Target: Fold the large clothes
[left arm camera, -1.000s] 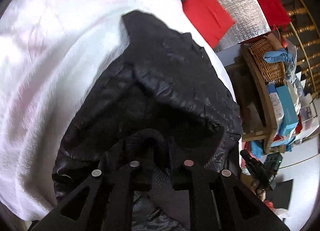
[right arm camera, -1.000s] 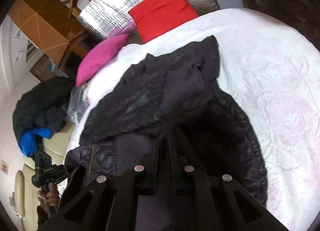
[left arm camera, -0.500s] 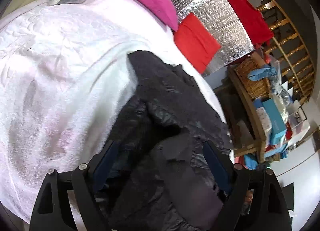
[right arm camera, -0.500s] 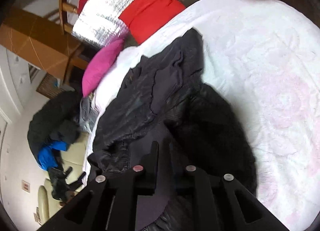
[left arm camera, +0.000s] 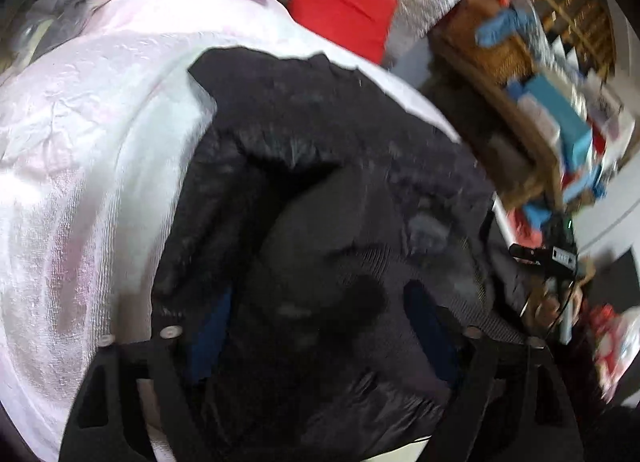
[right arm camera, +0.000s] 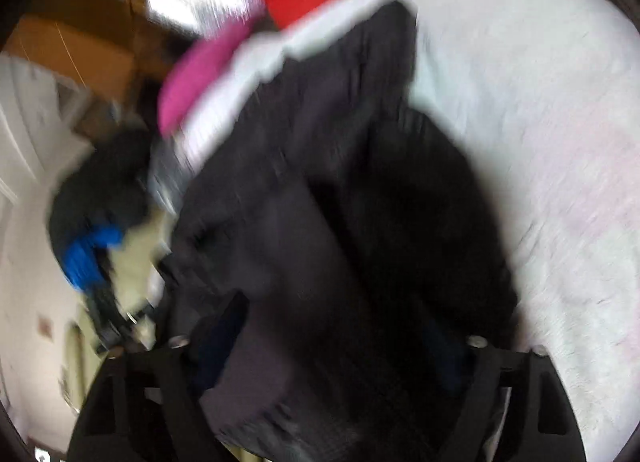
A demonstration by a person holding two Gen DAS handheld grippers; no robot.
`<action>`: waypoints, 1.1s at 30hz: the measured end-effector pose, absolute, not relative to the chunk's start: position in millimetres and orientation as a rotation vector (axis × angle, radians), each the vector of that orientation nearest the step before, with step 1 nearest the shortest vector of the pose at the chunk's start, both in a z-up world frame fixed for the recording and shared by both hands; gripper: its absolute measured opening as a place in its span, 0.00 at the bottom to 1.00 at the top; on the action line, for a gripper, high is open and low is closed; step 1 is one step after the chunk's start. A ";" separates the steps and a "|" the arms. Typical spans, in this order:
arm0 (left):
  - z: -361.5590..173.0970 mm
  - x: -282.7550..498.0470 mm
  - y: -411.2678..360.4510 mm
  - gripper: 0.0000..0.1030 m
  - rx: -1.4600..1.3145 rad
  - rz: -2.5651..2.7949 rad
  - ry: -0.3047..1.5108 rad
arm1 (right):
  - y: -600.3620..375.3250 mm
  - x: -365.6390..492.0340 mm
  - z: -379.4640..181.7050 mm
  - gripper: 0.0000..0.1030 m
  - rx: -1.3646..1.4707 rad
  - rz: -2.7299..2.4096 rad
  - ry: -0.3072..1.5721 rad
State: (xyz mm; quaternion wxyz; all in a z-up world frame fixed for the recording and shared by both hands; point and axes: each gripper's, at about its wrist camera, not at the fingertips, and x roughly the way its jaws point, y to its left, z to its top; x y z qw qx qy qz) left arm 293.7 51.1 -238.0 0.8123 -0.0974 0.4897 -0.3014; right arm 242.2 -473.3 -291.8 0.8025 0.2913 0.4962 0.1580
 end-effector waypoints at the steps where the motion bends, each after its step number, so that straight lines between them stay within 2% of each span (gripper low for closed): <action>1: -237.8 290.2 50.2 0.56 -0.180 -0.644 1.041 | -466.0 240.3 -291.8 0.69 0.572 0.343 1.080; 3: -237.4 284.9 48.7 0.49 -0.152 -0.653 1.016 | -452.2 227.5 -283.2 0.57 0.478 0.383 1.070; 4: -237.1 283.0 50.5 0.48 -0.151 -0.667 1.006 | -444.2 217.6 -277.0 0.45 0.424 0.410 1.055; 5: -237.2 282.6 52.9 0.48 -0.149 -0.674 1.000 | -437.7 210.5 -273.4 0.41 0.380 0.422 1.047; 7: -237.5 284.3 52.0 0.50 -0.139 -0.684 0.996 | -430.0 204.9 -273.2 0.41 0.334 0.428 1.048; 8: -237.9 286.7 53.7 0.56 -0.143 -0.690 1.003 | -427.6 206.3 -276.0 0.42 0.307 0.413 1.060; 10: -237.6 293.2 53.6 0.64 -0.167 -0.702 1.010 | -424.9 213.0 -282.5 0.50 0.303 0.418 1.093; 11: -237.5 297.5 51.6 0.66 -0.186 -0.720 1.013 | -424.1 213.8 -283.1 0.58 0.314 0.427 1.101; 12: -237.3 301.0 48.3 0.67 -0.196 -0.743 1.018 | -422.7 215.1 -282.2 0.62 0.327 0.441 1.098; 13: -237.4 303.3 44.0 0.68 -0.191 -0.758 1.021 | -420.8 216.2 -281.6 0.63 0.323 0.441 1.088; 15: -240.6 305.3 34.9 0.66 -0.153 -0.759 1.036 | -416.6 218.3 -282.8 0.59 0.284 0.411 1.074; 16: -243.1 305.1 30.0 0.62 -0.128 -0.751 1.039 | -414.3 216.9 -283.2 0.43 0.266 0.394 1.072; 17: -243.8 303.5 27.8 0.45 -0.104 -0.739 1.039 | -412.0 217.5 -282.0 0.32 0.242 0.378 1.064; 19: -245.2 301.6 28.3 0.35 -0.082 -0.715 1.038 | -411.8 212.5 -273.6 0.26 0.213 0.357 1.036; 20: -243.5 300.7 32.6 0.26 -0.101 -0.718 1.029 | -409.5 208.4 -268.5 0.23 0.197 0.346 1.018; 21: -239.5 300.1 38.5 0.23 -0.135 -0.721 1.017 | -408.4 205.7 -262.7 0.22 0.187 0.338 1.003; 26: -208.1 292.0 69.4 0.17 -0.285 -0.699 0.890 | -418.9 193.5 -220.0 0.16 0.201 0.278 0.874; 33: -149.4 317.0 98.1 0.16 -0.482 -0.688 0.749 | -437.5 208.4 -162.4 0.15 0.325 0.244 0.669</action>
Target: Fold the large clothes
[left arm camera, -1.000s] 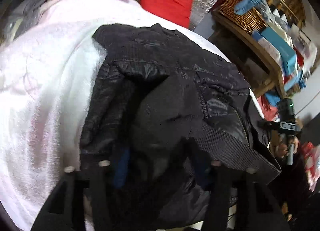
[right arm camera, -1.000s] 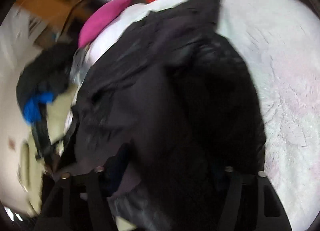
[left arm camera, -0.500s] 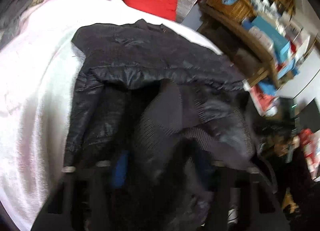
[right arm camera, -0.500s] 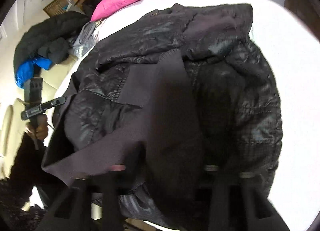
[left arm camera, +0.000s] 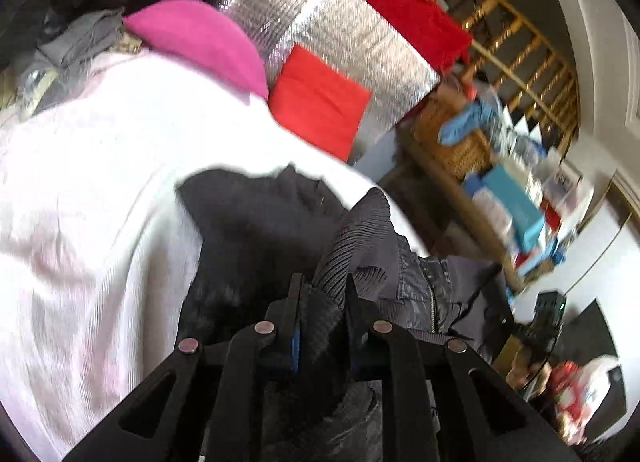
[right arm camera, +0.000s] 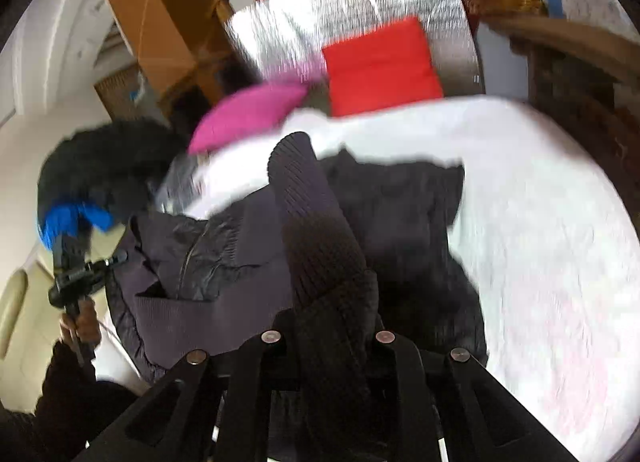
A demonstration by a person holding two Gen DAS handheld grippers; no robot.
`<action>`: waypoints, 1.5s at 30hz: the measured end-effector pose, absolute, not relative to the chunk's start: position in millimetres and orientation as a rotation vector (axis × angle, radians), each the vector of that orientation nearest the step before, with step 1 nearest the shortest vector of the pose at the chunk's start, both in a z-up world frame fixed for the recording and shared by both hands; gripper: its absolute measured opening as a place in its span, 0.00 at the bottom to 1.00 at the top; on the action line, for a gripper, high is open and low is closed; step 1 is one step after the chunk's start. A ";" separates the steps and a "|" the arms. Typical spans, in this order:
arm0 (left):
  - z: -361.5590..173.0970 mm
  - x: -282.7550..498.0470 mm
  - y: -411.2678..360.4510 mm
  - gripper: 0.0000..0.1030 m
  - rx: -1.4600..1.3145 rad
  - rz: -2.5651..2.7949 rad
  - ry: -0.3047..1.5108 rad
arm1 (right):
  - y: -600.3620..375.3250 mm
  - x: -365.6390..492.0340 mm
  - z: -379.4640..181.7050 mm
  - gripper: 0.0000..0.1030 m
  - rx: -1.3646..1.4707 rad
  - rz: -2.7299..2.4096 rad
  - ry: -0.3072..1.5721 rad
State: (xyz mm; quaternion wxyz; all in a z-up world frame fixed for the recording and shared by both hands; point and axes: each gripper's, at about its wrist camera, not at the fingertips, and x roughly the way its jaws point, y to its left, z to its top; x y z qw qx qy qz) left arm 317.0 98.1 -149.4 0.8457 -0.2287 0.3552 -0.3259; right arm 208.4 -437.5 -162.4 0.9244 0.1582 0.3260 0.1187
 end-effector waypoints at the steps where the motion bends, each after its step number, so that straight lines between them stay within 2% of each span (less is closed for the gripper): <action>1: -141.5 321.4 96.1 0.16 -0.478 -0.684 0.739 | -440.0 214.4 -153.2 0.15 0.337 0.240 0.642; 6: -101.2 370.1 80.4 0.16 -0.463 -0.641 0.727 | -446.6 254.3 -121.7 0.15 0.367 0.220 0.561; 12: -80.8 439.4 57.3 0.16 -0.457 -0.604 0.735 | -461.9 313.6 -96.1 0.14 0.377 0.196 0.519; 20: -69.0 515.6 22.5 0.16 -0.428 -0.563 0.753 | -479.3 408.5 -105.3 0.14 0.394 0.151 0.522; 24: -87.3 550.1 7.5 0.16 -0.409 -0.531 0.787 | -489.4 456.5 -131.2 0.13 0.414 0.119 0.566; 30: -143.2 597.2 0.6 0.16 -0.421 -0.463 0.884 | -498.2 514.4 -187.3 0.13 0.454 0.074 0.677; 40: -229.5 633.4 6.0 0.17 -0.499 -0.348 0.997 | -517.6 562.3 -260.9 0.13 0.556 -0.010 0.785; 42: -245.7 635.3 8.0 0.22 -0.514 -0.321 1.025 | -524.2 562.2 -274.5 0.15 0.613 -0.002 0.810; 45: -267.0 631.8 19.2 0.36 -0.569 -0.271 1.083 | -541.1 556.5 -285.1 0.27 0.752 0.046 0.820</action>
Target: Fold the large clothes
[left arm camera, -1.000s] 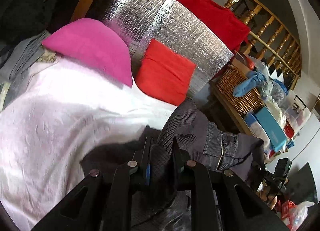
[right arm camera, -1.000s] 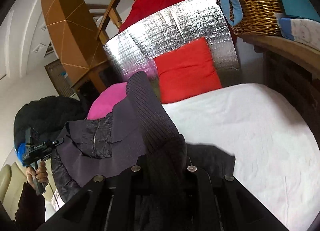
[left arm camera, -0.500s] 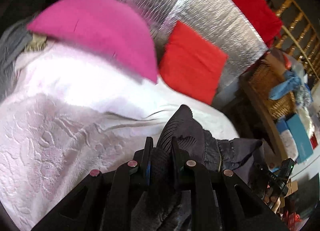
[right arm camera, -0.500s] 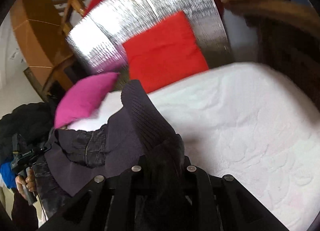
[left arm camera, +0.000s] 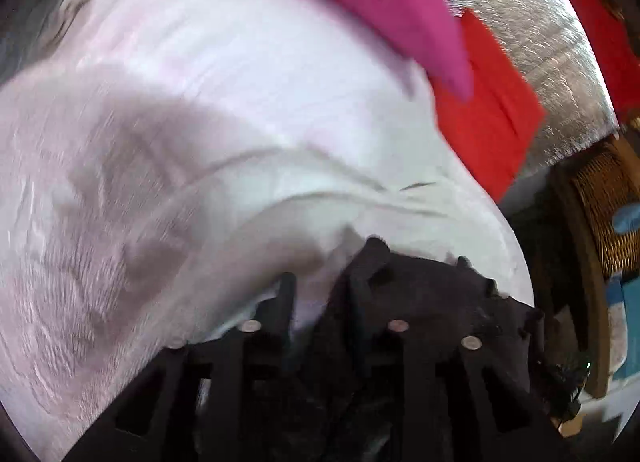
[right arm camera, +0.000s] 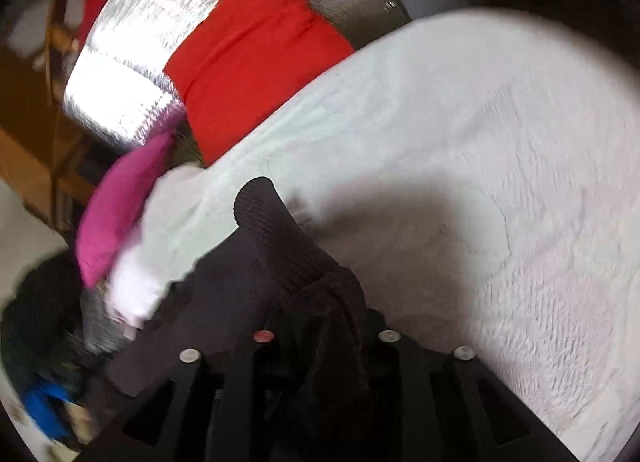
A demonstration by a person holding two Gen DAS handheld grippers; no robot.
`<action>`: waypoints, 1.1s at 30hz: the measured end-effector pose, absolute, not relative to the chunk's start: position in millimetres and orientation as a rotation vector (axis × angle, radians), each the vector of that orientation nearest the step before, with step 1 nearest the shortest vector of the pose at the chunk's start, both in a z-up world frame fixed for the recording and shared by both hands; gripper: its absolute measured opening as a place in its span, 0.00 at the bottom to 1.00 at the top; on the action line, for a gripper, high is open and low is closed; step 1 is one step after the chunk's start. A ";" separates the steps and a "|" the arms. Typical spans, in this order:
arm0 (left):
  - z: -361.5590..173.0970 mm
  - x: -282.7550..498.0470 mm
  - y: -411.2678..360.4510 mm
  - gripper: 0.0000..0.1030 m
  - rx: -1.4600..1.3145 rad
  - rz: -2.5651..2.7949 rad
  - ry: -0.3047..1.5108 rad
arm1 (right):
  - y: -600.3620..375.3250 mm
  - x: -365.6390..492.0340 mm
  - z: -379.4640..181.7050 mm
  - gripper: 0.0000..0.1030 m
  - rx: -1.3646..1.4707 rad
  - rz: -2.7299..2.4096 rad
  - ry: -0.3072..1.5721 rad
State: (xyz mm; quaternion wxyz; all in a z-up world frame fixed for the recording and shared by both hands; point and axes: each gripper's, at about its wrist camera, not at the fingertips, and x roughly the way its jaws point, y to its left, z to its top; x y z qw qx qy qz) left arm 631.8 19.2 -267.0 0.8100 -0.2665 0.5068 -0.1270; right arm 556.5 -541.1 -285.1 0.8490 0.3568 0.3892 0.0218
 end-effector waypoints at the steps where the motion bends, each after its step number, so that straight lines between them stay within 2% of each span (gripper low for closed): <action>1: -268.3 627.7 26.6 0.42 -0.620 -0.274 1.083 | -546.9 550.9 -284.2 0.35 0.790 0.071 0.813; 2: -266.8 624.5 31.4 0.49 -0.649 -0.277 1.079 | -549.7 544.0 -282.8 0.55 0.805 0.071 0.816; 3: -262.2 619.3 36.9 0.54 -0.664 -0.277 1.073 | -554.7 537.2 -279.6 0.63 0.815 0.055 0.821; 4: -255.0 613.7 40.8 0.62 -0.652 -0.274 1.062 | -560.2 528.2 -273.6 0.67 0.824 0.040 0.798; 8: -221.7 587.0 41.9 0.65 -0.534 -0.302 1.003 | -565.3 496.4 -234.6 0.67 0.753 0.072 0.691; 12: -190.2 539.7 39.5 0.70 -0.426 -0.346 0.956 | -544.7 480.3 -204.5 0.67 0.593 0.078 0.737; 15: -180.7 500.6 54.6 0.74 -0.495 -0.322 0.914 | -541.5 451.1 -197.7 0.67 0.577 0.075 0.746; 25: -201.7 395.1 96.0 0.75 -0.738 -0.225 0.879 | -557.0 357.5 -224.1 0.67 0.766 0.064 0.780; 30: -208.7 350.7 81.8 0.76 -0.764 -0.259 0.859 | -536.7 311.7 -231.3 0.67 0.879 0.163 0.757; 32: -214.3 335.6 68.3 0.81 -0.784 -0.312 0.872 | -520.0 294.1 -235.0 0.75 0.935 0.209 0.734; 33: -220.6 329.7 60.5 0.82 -0.814 -0.337 0.894 | -515.3 289.5 -238.8 0.76 0.967 0.218 0.730</action>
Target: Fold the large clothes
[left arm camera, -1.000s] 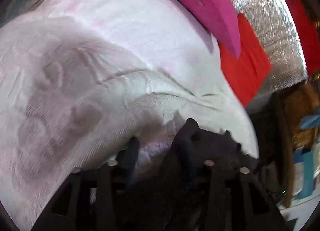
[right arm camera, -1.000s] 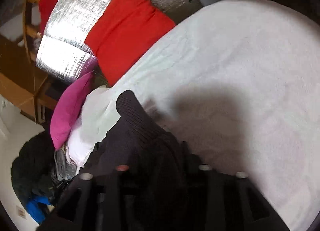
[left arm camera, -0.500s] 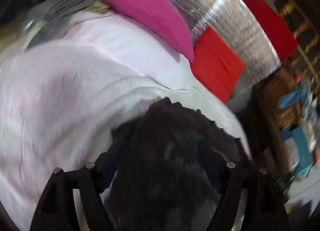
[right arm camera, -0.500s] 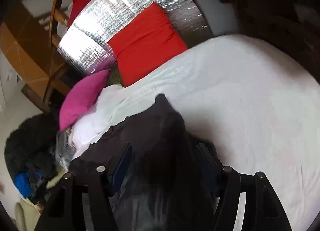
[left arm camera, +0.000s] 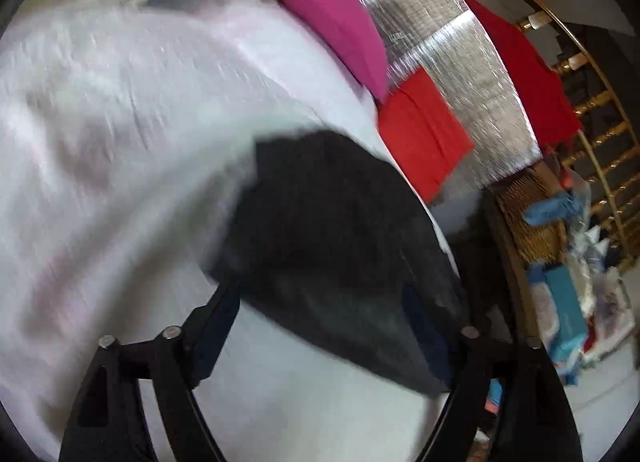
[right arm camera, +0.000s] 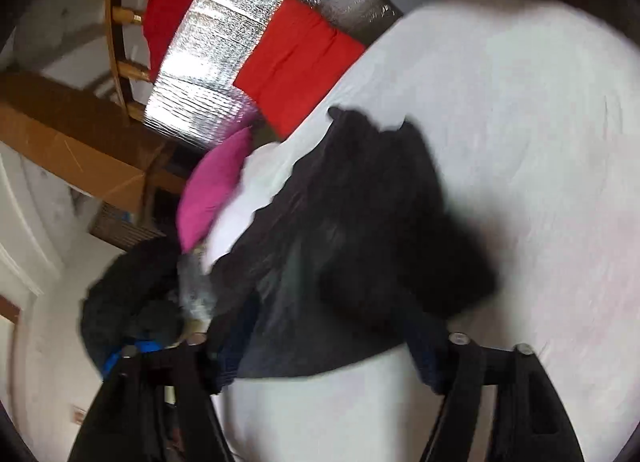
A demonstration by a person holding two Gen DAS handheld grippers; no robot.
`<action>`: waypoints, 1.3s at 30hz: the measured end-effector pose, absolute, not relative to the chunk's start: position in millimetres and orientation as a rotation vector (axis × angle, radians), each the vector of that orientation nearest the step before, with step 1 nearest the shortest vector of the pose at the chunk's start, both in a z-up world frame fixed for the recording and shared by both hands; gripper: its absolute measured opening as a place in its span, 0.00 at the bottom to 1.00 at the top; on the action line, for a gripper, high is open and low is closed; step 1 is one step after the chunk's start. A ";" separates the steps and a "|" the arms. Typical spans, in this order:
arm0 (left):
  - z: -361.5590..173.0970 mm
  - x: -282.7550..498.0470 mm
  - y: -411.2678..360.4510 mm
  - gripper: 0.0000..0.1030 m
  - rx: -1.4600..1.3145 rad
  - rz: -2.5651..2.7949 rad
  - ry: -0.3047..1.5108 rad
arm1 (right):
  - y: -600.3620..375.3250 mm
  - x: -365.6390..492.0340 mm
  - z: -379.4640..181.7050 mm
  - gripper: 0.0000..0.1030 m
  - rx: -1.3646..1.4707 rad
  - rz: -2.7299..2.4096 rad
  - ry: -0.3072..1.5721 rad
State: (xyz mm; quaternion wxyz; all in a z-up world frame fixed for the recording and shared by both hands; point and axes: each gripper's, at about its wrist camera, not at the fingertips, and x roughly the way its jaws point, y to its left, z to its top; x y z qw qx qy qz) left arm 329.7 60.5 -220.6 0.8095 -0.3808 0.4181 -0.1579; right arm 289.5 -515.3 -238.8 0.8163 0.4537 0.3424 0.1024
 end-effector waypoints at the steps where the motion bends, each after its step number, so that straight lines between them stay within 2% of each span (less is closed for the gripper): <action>1: -227.8 325.6 53.3 0.82 -0.851 -0.358 0.922 | -510.0 283.4 -244.6 0.76 1.011 0.225 0.722; 4: -244.4 320.3 37.6 0.82 -0.944 -0.398 0.974 | -493.0 273.6 -265.2 0.76 1.090 0.210 0.747; 15: -268.8 350.1 23.6 0.85 -1.015 -0.202 0.898 | -487.8 299.0 -308.1 0.76 1.258 0.070 0.735; 25: -278.9 376.6 27.1 0.83 -1.084 -0.162 0.858 | -483.9 324.1 -308.6 0.77 1.269 -0.036 0.634; 27: -279.1 379.8 27.7 0.74 -1.081 -0.147 0.862 | -480.4 324.8 -306.5 0.68 1.234 -0.068 0.625; 28: -280.0 380.6 27.5 0.63 -1.069 -0.140 0.871 | -479.0 323.7 -305.6 0.51 1.218 -0.079 0.623; 29: -281.0 381.9 27.1 0.53 -1.059 -0.137 0.877 | -478.1 322.7 -305.8 0.45 1.195 -0.087 0.629; 32: -276.4 379.0 23.7 0.35 -1.035 -0.144 0.854 | -476.7 318.5 -297.7 0.36 1.158 -0.083 0.614; 35: -264.1 371.7 20.1 0.27 -0.976 -0.150 0.828 | -471.2 309.0 -283.8 0.32 1.096 -0.078 0.594; 39: -250.4 357.4 21.3 0.26 -0.911 -0.166 0.841 | -472.7 289.6 -278.0 0.32 1.083 -0.061 0.607</action>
